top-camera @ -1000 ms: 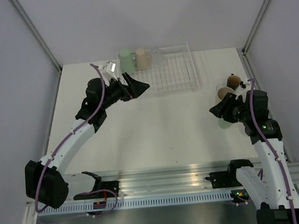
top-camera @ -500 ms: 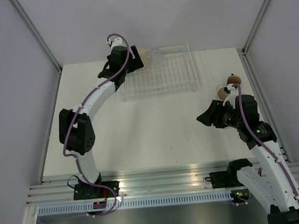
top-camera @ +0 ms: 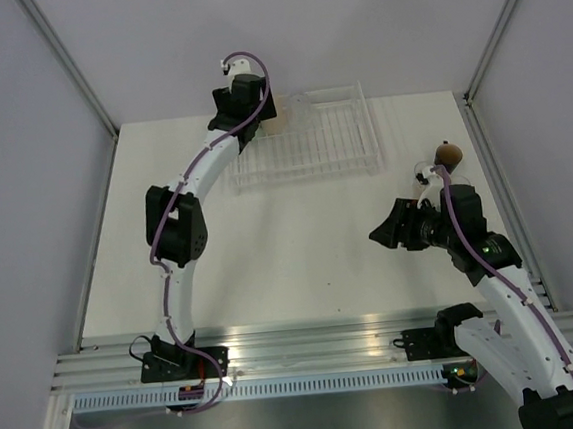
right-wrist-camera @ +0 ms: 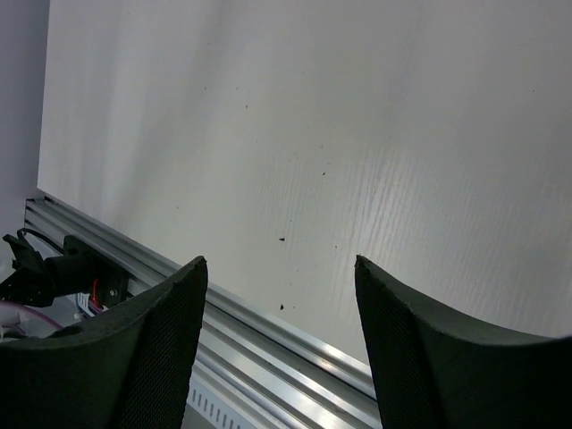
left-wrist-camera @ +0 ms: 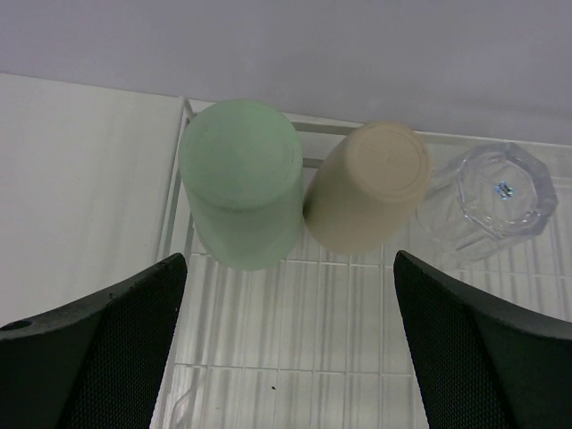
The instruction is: Unload the cups from the dish rack
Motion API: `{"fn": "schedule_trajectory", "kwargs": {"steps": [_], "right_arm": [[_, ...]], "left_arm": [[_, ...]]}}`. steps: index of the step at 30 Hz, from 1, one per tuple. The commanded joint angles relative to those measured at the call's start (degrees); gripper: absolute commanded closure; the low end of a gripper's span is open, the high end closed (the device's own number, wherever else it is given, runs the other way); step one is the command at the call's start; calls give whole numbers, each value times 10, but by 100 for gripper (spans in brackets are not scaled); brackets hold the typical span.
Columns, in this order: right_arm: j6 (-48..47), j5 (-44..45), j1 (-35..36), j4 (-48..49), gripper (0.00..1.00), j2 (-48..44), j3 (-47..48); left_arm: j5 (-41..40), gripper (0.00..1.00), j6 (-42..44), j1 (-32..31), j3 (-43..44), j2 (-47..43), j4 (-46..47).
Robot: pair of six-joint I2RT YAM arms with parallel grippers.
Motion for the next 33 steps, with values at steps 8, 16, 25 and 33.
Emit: {"fn": "schedule_trajectory", "kwargs": {"steps": [8, 16, 25, 33], "right_arm": [[-20, 11, 6, 22, 27, 13, 2], [-20, 17, 6, 33, 27, 30, 1], [-19, 28, 7, 40, 27, 52, 6], [-16, 33, 12, 59, 27, 77, 1]], "left_arm": [[-51, 0, 58, 11, 65, 56, -5], [-40, 0, 85, 25, 95, 86, 15], [-4, 0, 85, 35, 105, 120, 43], [28, 0, 94, 38, 99, 119, 69]]}}
